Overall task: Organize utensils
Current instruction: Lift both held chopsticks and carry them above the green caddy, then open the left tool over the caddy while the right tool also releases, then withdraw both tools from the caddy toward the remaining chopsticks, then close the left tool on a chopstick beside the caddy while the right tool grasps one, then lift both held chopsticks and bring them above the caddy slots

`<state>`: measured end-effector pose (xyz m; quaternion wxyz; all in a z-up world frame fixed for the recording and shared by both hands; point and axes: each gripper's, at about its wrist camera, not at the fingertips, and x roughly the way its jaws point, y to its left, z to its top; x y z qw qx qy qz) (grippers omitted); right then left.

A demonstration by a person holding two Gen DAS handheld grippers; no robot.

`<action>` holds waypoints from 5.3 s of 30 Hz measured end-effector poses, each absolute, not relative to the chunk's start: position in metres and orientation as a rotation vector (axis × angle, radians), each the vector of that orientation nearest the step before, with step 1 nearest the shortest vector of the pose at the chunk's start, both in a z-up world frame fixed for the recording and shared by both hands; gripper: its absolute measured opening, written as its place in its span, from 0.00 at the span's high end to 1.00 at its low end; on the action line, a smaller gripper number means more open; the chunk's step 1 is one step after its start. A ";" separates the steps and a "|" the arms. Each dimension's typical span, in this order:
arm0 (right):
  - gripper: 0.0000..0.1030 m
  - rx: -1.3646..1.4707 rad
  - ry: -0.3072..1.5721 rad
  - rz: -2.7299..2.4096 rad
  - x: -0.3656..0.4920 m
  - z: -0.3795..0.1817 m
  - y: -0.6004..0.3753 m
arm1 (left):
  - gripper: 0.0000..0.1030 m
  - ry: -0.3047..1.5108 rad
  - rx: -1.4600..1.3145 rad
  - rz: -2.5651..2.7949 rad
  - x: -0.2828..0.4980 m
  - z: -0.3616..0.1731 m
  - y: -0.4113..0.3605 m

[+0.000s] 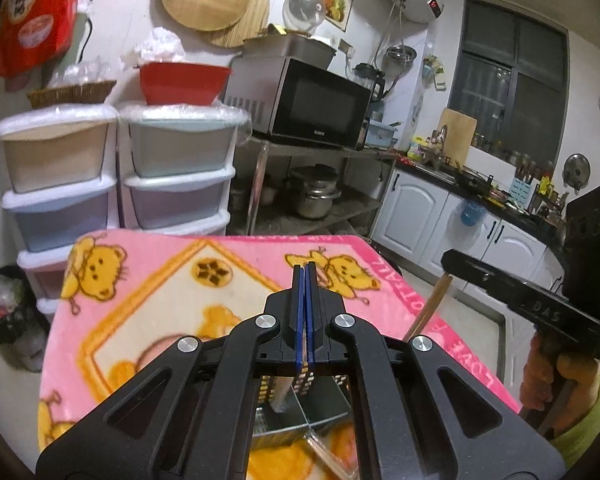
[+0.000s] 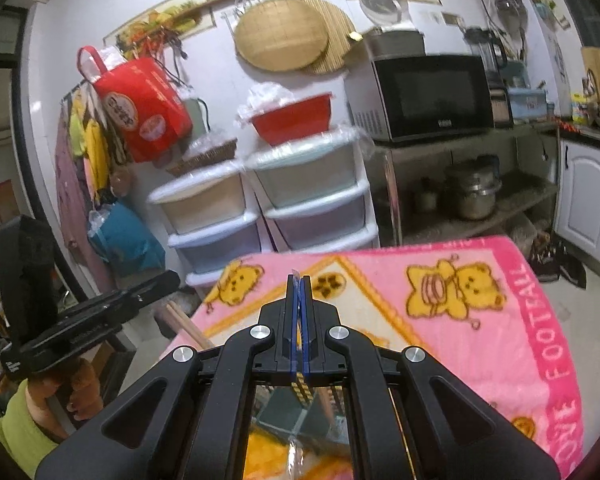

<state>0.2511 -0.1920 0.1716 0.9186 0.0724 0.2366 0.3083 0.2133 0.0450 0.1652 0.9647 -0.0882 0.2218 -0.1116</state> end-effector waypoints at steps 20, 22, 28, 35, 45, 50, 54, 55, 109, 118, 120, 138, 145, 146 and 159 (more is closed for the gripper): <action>0.63 0.114 0.543 0.539 0.241 0.139 -0.217 | 0.95 0.501 -0.228 -0.190 0.208 0.128 0.059; 0.59 0.110 0.538 0.533 0.237 0.139 -0.219 | 0.80 0.497 -0.228 -0.182 0.206 0.128 0.060; 0.54 0.101 0.538 0.510 0.226 0.132 -0.227 | 0.52 0.477 -0.222 -0.155 0.195 0.126 0.066; 0.45 0.098 0.535 0.495 0.209 0.124 -0.234 | 0.28 0.441 -0.210 -0.124 0.177 0.127 0.067; 0.35 0.076 0.499 0.474 0.182 0.120 -0.240 | 0.10 0.416 -0.176 -0.114 0.148 0.123 0.051; 0.29 0.063 0.472 0.454 0.166 0.118 -0.244 | 0.10 0.407 -0.168 -0.125 0.138 0.120 0.044; 0.26 0.053 0.461 0.439 0.156 0.113 -0.247 | 0.10 0.411 -0.156 -0.129 0.130 0.114 0.036; 0.26 0.050 0.461 0.435 0.154 0.111 -0.248 | 0.10 0.414 -0.154 -0.130 0.129 0.112 0.034; 0.49 0.216 0.834 0.266 0.198 -0.026 -0.318 | 0.36 0.869 -0.348 -0.261 0.179 -0.026 -0.015; 0.61 0.330 0.951 0.227 0.244 -0.054 -0.319 | 0.39 0.918 -0.383 -0.191 0.197 -0.037 -0.014; 0.66 0.332 0.968 0.217 0.248 -0.059 -0.318 | 0.40 0.924 -0.389 -0.177 0.200 -0.039 -0.013; 0.99 0.430 0.933 0.239 0.232 -0.063 -0.350 | 0.75 0.973 -0.472 -0.077 0.217 -0.051 0.006; 0.69 0.431 0.947 0.238 0.237 -0.058 -0.346 | 0.95 0.965 -0.478 -0.112 0.216 -0.046 0.004; 0.69 0.416 0.953 0.232 0.239 -0.058 -0.343 | 0.96 0.961 -0.476 -0.122 0.215 -0.044 0.002; 0.89 0.289 0.965 0.182 0.262 -0.060 -0.322 | 0.97 0.854 -0.455 -0.192 0.189 -0.002 -0.010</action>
